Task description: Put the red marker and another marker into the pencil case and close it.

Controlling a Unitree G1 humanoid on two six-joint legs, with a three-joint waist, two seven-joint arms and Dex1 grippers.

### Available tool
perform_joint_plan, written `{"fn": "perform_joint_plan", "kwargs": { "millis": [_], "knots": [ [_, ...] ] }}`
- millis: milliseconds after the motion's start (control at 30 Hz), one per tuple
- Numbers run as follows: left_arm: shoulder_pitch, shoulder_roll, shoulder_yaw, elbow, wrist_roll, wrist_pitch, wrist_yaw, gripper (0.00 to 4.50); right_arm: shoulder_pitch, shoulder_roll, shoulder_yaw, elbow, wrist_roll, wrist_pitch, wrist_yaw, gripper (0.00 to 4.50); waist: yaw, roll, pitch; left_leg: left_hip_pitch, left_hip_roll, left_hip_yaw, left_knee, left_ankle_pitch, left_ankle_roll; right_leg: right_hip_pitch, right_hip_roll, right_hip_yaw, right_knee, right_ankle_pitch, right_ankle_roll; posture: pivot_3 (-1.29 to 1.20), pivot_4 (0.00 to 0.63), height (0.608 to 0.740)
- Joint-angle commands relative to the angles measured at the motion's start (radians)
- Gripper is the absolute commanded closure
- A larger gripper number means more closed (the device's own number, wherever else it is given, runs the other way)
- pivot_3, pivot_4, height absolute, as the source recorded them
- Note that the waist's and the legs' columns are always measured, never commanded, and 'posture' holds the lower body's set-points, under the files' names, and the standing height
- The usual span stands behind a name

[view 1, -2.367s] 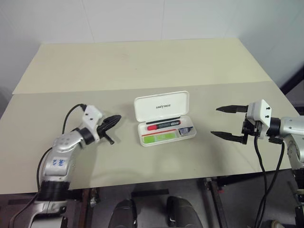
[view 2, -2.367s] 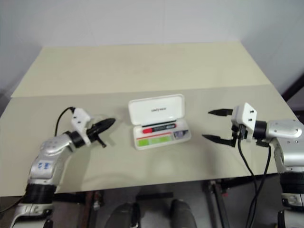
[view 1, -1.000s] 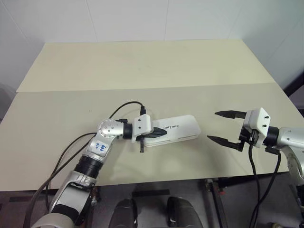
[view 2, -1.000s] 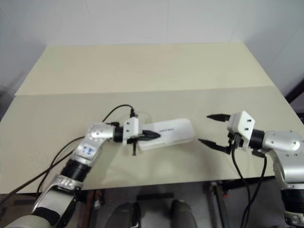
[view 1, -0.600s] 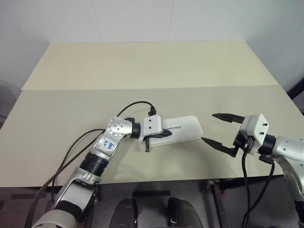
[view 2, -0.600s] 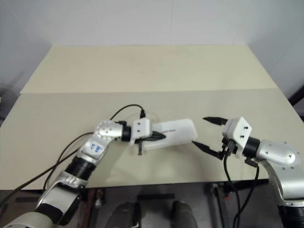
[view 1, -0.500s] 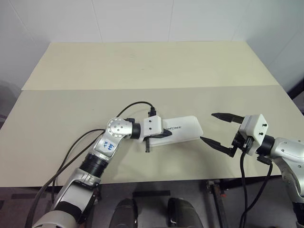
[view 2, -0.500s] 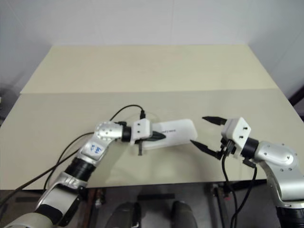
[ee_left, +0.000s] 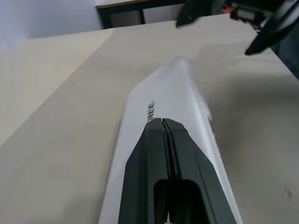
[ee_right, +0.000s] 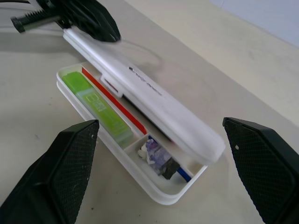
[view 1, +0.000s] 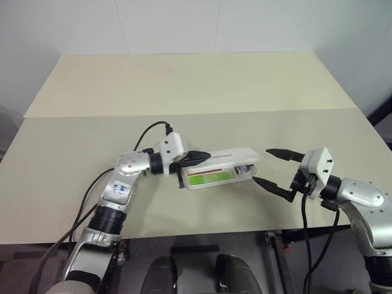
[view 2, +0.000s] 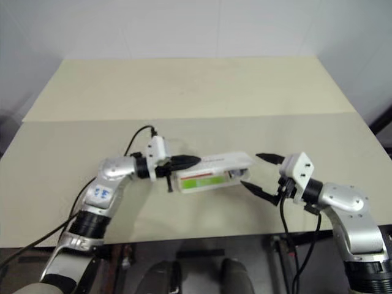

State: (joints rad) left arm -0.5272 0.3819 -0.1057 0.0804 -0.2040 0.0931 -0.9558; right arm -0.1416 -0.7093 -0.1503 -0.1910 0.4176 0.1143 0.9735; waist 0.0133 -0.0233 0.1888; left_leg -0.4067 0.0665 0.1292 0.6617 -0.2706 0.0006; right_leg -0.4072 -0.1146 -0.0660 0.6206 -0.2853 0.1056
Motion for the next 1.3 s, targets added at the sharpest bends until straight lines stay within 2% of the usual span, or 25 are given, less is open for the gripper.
{"fn": "perform_joint_plan", "kwargs": {
  "millis": [33, 167, 567, 833, 1100, 1300],
  "knots": [
    [0.070, 0.073, 0.075, -0.088, -0.059, 0.010, -0.019, 4.46, -0.020, 0.009, 0.007, 0.028, -0.002, -0.043, 0.028, 0.00, -0.009, 0.000, 0.000, 0.000, 0.000, 0.000, 0.000, 0.000, 0.000, 0.000, 0.000, 0.000, 0.000, 0.000, 0.000, 0.00, 0.150, 0.740],
    [0.114, 0.118, 0.092, -0.063, -0.040, -0.015, 0.000, 4.46, -0.041, 0.013, 0.011, 0.074, -0.009, -0.074, 0.044, 0.00, -0.013, 0.000, 0.000, 0.000, 0.000, 0.000, -0.001, 0.000, 0.000, 0.000, 0.000, 0.000, 0.000, 0.000, 0.000, 0.00, 0.150, 0.740],
    [-0.081, -0.008, -0.084, 0.220, 0.075, -0.175, -0.048, 4.46, -0.012, 0.019, -0.003, 0.052, -0.014, -0.093, 0.026, 0.00, -0.011, 0.000, 0.000, 0.000, -0.001, 0.000, 0.000, 0.000, 0.000, 0.000, 0.000, -0.001, -0.001, 0.000, 0.000, 0.00, 0.150, 0.740],
    [-0.145, 0.012, -0.193, 0.312, 0.190, -0.254, -0.121, 4.46, 0.053, 0.008, -0.040, -0.061, -0.003, -0.054, -0.043, 0.00, -0.014, 0.000, 0.000, 0.000, 0.000, 0.001, -0.001, -0.001, -0.001, -0.001, 0.000, 0.000, 0.000, 0.000, 0.000, 0.00, 0.150, 0.740],
    [-0.161, 0.013, -0.251, 0.310, 0.257, -0.240, -0.110, 4.46, 0.077, 0.019, -0.049, -0.126, -0.002, -0.019, -0.091, 0.00, -0.012, -0.001, -0.001, 0.000, 0.000, 0.000, 0.000, -0.001, 0.000, 0.001, 0.000, 0.000, 0.000, 0.000, 0.000, 0.00, 0.150, 0.740],
    [-0.130, -0.003, -0.211, 0.233, 0.195, -0.173, -0.092, 4.46, 0.075, 0.025, -0.041, -0.104, -0.003, -0.035, -0.090, 0.00, -0.012, -0.001, -0.001, 0.000, 0.000, 0.000, 0.000, -0.001, 0.000, 0.001, 0.000, 0.000, -0.001, 0.000, 0.000, 0.00, 0.150, 0.740]
  ]
}}
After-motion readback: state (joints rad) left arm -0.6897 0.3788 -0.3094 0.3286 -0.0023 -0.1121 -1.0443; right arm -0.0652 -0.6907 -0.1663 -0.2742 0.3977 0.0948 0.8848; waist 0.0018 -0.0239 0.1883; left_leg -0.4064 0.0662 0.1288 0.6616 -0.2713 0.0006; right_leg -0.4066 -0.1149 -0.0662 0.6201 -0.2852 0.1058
